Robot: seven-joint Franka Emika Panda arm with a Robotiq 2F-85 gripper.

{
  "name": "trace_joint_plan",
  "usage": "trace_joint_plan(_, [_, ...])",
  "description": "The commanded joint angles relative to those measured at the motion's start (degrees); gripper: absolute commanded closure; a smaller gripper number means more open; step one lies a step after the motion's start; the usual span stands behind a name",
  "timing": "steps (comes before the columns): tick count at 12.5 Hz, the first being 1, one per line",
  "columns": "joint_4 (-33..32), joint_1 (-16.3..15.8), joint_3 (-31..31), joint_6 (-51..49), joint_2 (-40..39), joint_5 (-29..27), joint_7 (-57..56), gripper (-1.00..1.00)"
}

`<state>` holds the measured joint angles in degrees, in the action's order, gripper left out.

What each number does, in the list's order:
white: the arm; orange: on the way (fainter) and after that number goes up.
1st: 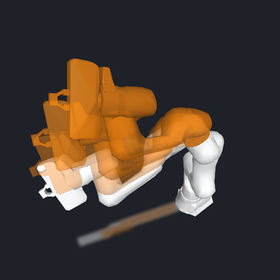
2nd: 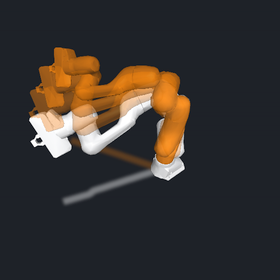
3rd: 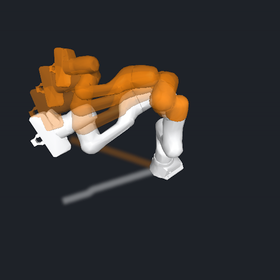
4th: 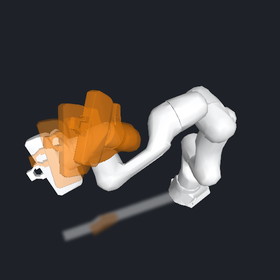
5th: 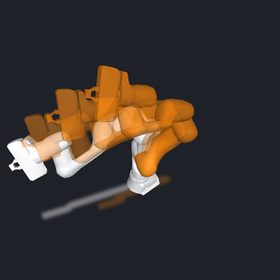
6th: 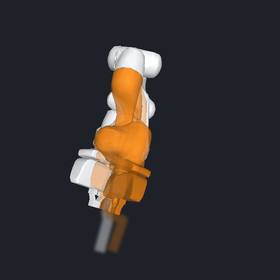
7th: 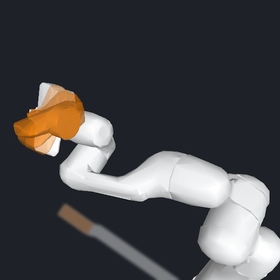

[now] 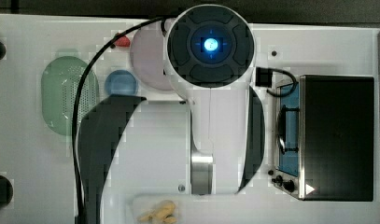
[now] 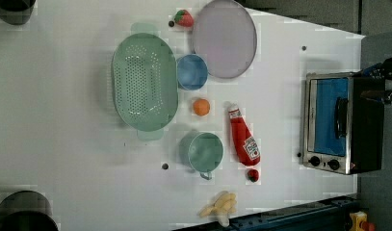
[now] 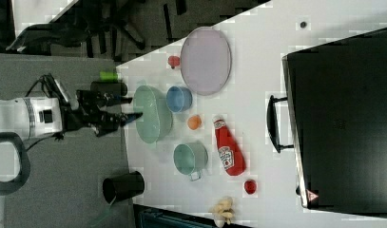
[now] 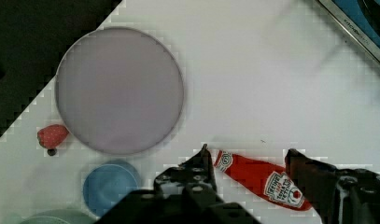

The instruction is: Flap open oven.

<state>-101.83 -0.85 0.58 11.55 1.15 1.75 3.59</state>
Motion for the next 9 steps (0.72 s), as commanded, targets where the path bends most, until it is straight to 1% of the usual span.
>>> trace_joint_plan(1, [-2.2, 0.7, 2.1, -10.1, 10.9, 0.2, 3.5, -0.59])
trace_joint_plan(3, [-2.2, 0.7, 2.1, -10.1, 10.9, 0.2, 3.5, -0.99])
trace_joint_plan(5, [-2.2, 0.7, 2.1, -10.1, 10.9, 0.2, 3.5, -1.00])
trace_joint_plan(6, [-2.2, 0.7, 2.1, -10.1, 10.9, 0.2, 3.5, -0.89])
trace_joint_plan(9, [-2.2, 0.7, 2.1, -10.1, 10.9, 0.2, 3.5, -0.14])
